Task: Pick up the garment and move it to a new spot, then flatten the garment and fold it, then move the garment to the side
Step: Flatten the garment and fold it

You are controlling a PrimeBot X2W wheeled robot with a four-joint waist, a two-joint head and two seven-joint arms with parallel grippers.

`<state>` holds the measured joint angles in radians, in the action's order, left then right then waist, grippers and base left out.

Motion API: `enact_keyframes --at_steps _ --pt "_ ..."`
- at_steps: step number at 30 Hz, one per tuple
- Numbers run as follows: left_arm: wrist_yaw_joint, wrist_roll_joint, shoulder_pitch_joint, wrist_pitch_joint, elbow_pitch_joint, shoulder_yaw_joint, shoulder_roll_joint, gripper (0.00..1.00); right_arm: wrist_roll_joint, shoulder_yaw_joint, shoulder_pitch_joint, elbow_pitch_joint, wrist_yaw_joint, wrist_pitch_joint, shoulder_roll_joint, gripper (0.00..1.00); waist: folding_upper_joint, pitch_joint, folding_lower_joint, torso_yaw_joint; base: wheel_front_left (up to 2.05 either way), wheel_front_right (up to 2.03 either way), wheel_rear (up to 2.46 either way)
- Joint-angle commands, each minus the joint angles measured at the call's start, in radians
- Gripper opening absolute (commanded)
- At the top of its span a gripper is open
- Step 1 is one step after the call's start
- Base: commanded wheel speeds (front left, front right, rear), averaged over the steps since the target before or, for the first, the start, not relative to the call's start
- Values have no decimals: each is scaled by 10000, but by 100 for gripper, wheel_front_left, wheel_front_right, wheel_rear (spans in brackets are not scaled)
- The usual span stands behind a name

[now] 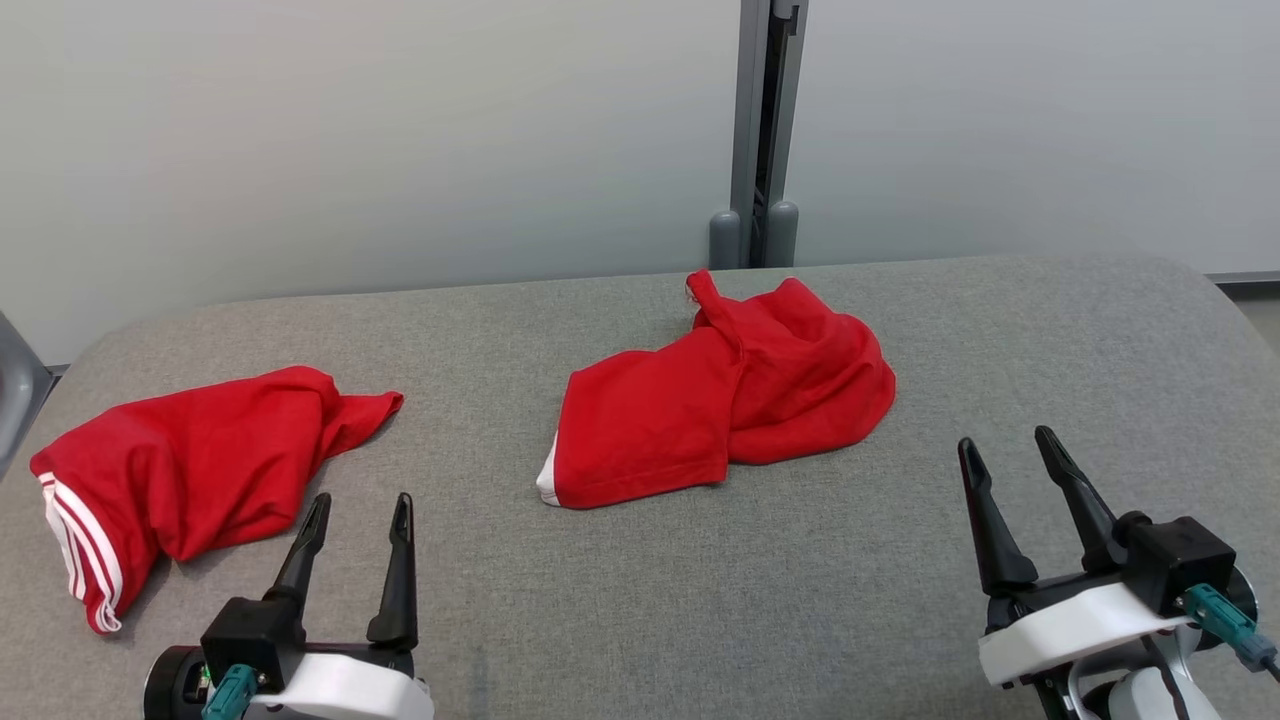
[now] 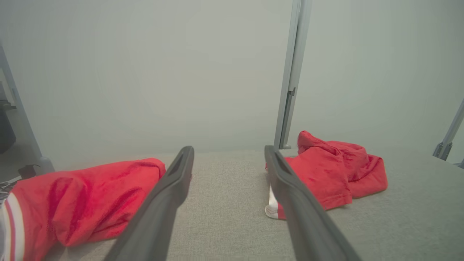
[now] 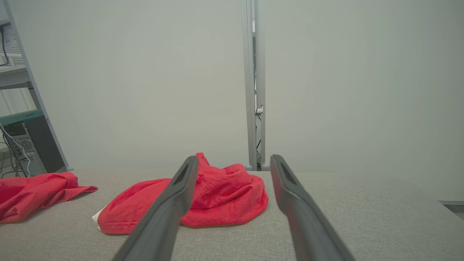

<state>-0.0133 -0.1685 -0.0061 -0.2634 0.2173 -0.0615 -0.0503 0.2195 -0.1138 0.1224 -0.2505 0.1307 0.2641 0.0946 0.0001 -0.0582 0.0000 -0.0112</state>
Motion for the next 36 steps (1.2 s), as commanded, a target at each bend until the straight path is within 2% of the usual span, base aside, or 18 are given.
enact_keyframes --at_steps 1,13,36 --pt "2 16 -1 -5 -6 32 -27 100 -37 13 -68 -19 1 5 20 100 -1 -2 0 4 0 0 0" --pt "201 -114 31 -5 47 -338 -21 100 -14 -39 -41 -45 1 5 27 100 -1 -7 0 20 0 0 0" --pt "216 -228 -53 -5 197 -544 -17 100 -19 -71 -65 -107 1 5 29 100 -1 27 0 139 0 0 0"
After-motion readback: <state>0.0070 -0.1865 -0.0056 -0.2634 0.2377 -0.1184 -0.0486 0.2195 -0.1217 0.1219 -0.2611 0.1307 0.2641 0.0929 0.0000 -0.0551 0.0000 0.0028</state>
